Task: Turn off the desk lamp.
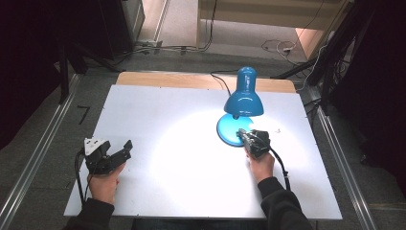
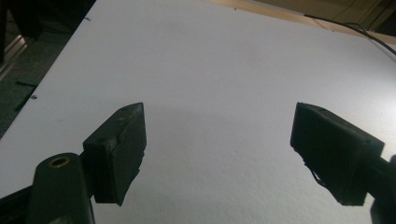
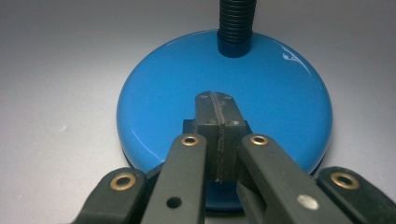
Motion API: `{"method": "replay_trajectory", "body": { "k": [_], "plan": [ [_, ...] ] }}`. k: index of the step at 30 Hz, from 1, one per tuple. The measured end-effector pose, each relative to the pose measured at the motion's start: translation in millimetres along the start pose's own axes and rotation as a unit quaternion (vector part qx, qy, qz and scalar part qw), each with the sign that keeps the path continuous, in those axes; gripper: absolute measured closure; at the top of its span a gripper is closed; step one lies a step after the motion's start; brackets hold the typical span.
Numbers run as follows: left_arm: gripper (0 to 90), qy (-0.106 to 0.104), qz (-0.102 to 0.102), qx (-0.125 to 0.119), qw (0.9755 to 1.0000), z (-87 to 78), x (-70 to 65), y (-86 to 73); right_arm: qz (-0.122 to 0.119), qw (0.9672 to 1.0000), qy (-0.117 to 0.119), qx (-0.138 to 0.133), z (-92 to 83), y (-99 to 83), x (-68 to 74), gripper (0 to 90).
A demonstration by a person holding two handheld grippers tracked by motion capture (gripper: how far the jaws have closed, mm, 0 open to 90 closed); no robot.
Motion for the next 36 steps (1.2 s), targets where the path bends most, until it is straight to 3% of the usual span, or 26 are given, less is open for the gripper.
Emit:
{"method": "replay_trajectory", "body": {
  "k": [19,25,33,34,36],
  "plan": [
    [19.5,-0.001,0.002,0.001,1.0,0.8,-1.5,-0.1,-0.002,1.0,-0.003,0.0,3.6,1.7,-1.2,88.4],
    [19.5,0.0,0.0,0.001,1.0,0.8,-0.1,0.0,-0.011,0.9999,-0.003,0.006,9.9,6.8,6.7,88.3],
    [19.5,-0.001,-0.005,-0.001,1.0,0.6,1.0,0.7,0.015,0.9998,-0.002,0.01,8.4,10.2,0.1,87.4],
    [19.5,-0.002,-0.003,-0.001,1.0,0.4,0.8,0.8,0.016,0.9999,-0.002,0.006,7.1,11.4,-1.2,82.4],
    [19.5,-0.002,-0.003,-0.001,1.0,0.2,0.3,0.9,0.019,0.9998,0.003,0.002,4.1,13.5,-1.6,80.5]
  ]
}}
Point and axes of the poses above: each handheld gripper's, and its own axes: z roughly forward along the jaws, y roughly out of its top, x roughly to its left, the point moved 7 cm from there along z, roughly forward along the jaws
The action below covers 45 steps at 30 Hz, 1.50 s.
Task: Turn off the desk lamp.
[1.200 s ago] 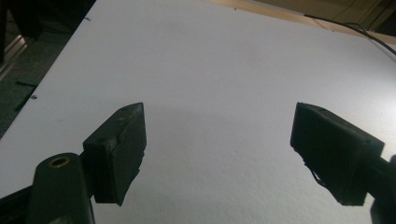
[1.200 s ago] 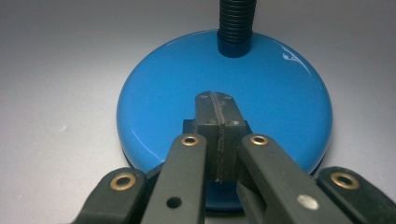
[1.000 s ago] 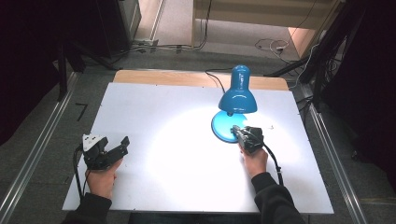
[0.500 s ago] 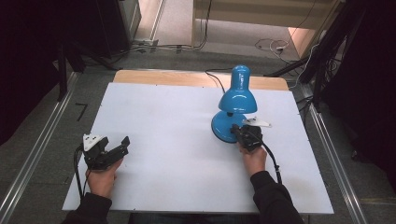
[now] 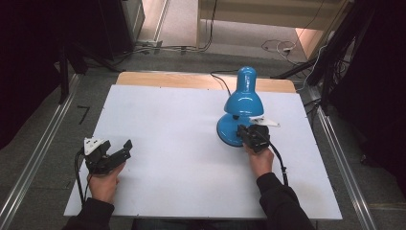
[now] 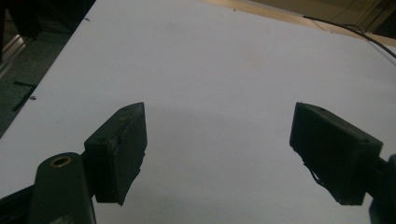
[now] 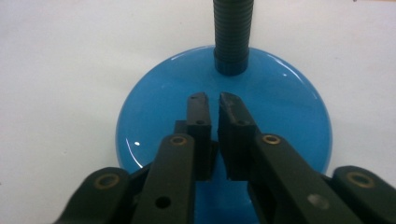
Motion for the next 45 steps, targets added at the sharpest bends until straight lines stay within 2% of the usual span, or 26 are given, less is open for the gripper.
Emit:
{"method": "replay_trajectory", "body": {
  "k": [3,10,19,30,33,45],
  "plan": [
    [19.5,0.001,0.0,0.0,1.0,-0.1,0.4,-0.1,-0.001,1.0,0.0,-0.004,-4.2,1.9,-2.2,75.9],
    [19.5,0.001,0.0,0.0,1.0,0.3,0.3,-0.2,0.003,0.9999,0.014,-0.003,-11.9,4.6,-4.2,58.9],
    [19.5,0.002,0.001,0.001,1.0,0.1,0.3,-0.4,-0.005,0.9996,0.028,0.004,-17.6,4.8,-4.6,38.5],
    [19.5,0.001,0.001,0.001,1.0,-0.2,0.5,-0.4,-0.01,0.9992,0.037,0.012,-23.8,4.3,-5.2,28.9],
    [19.5,0.001,0.001,0.001,1.0,0.0,0.3,-0.5,-0.004,0.9991,0.041,0.015,-25.6,3.9,-6.3,26.6],
    [19.5,0.002,0.001,0.001,1.0,-0.4,0.5,-0.3,-0.003,0.9994,0.033,0.014,-36.7,-2.2,-18.1,22.4]
  ]
}}
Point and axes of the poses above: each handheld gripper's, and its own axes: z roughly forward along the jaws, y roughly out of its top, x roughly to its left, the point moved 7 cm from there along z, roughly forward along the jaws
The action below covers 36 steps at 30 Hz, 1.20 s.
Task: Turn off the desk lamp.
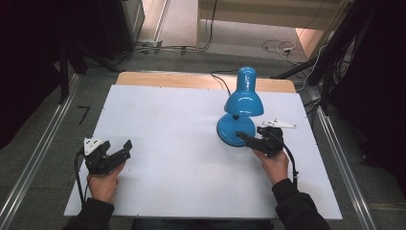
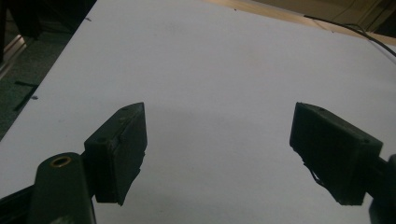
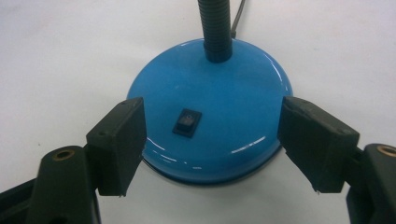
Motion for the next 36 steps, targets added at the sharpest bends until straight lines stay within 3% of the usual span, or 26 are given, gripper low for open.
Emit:
{"method": "replay_trajectory", "body": {
  "k": [25,36],
  "plan": [
    [19.5,0.001,0.002,0.005,1.0,0.7,0.0,-1.1,0.015,0.9996,-0.022,-0.001,-33.2,-23.8,-35.3,19.7],
    [19.5,0.001,0.003,0.007,1.0,1.3,0.1,-1.8,0.026,0.9981,-0.055,0.008,-54.1,-43.5,-60.7,16.3]
  ]
}}
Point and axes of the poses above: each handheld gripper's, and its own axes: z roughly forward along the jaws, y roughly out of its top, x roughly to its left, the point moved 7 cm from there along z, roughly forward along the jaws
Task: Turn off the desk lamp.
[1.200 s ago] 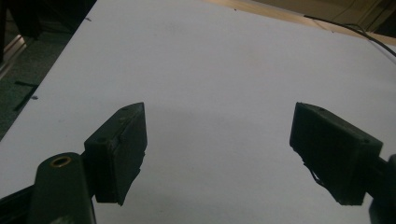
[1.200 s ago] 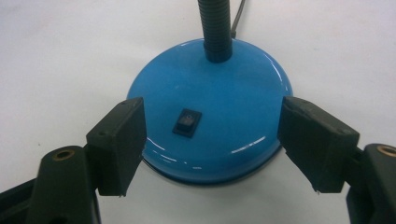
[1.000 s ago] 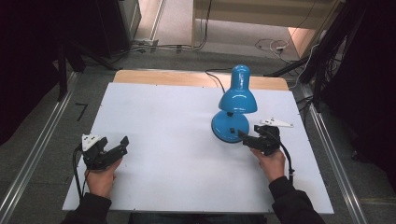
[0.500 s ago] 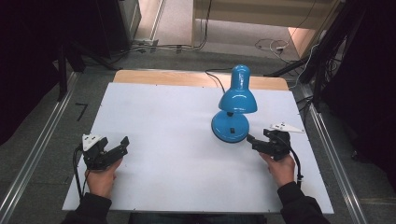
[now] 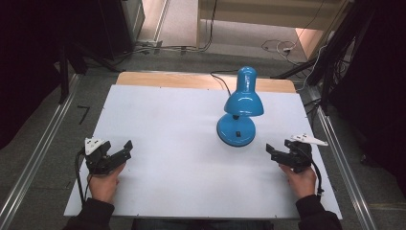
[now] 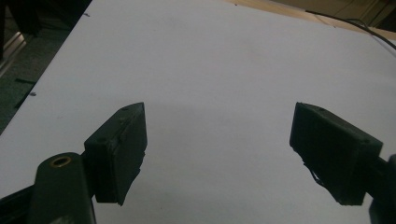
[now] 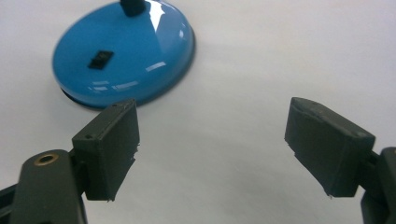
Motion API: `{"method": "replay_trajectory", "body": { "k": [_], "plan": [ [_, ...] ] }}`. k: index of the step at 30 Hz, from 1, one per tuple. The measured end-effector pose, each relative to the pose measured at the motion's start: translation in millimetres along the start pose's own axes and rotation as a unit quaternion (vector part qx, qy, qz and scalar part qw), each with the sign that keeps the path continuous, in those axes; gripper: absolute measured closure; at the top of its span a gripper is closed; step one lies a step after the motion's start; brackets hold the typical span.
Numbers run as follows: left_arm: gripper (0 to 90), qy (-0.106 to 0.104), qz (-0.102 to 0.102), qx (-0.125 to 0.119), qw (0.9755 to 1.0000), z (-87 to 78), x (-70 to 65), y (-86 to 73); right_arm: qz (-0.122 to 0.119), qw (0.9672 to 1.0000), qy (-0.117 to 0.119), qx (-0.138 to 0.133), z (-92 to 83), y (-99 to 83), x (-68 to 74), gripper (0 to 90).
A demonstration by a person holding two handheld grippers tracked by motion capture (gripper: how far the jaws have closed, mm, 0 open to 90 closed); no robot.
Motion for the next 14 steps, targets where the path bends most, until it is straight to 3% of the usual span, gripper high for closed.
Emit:
{"method": "replay_trajectory", "body": {
  "k": [8,11,14],
  "plan": [
    [19.4,0.012,0.005,0.027,0.9995,3.7,1.6,-5.7,0.02,0.9987,-0.042,0.022,-17.3,-28.2,-34.7,13.4],
    [18.6,0.012,0.015,0.054,0.9983,8.1,1.4,-11.8,0.029,0.996,-0.073,0.043,-21.0,-41.2,-50.6,10.8],
    [14.1,0.017,0.033,0.096,0.9947,13.8,-1.0,-21.3,0.047,0.9947,-0.073,0.054,-21.7,-47.0,-57.3,9.0]
  ]
}}
Point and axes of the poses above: each handheld gripper's, and its own axes: z roughly forward along the jaws, y roughly out of its top, x roughly to its left, the point moved 7 cm from there along z, roughly forward along the jaws
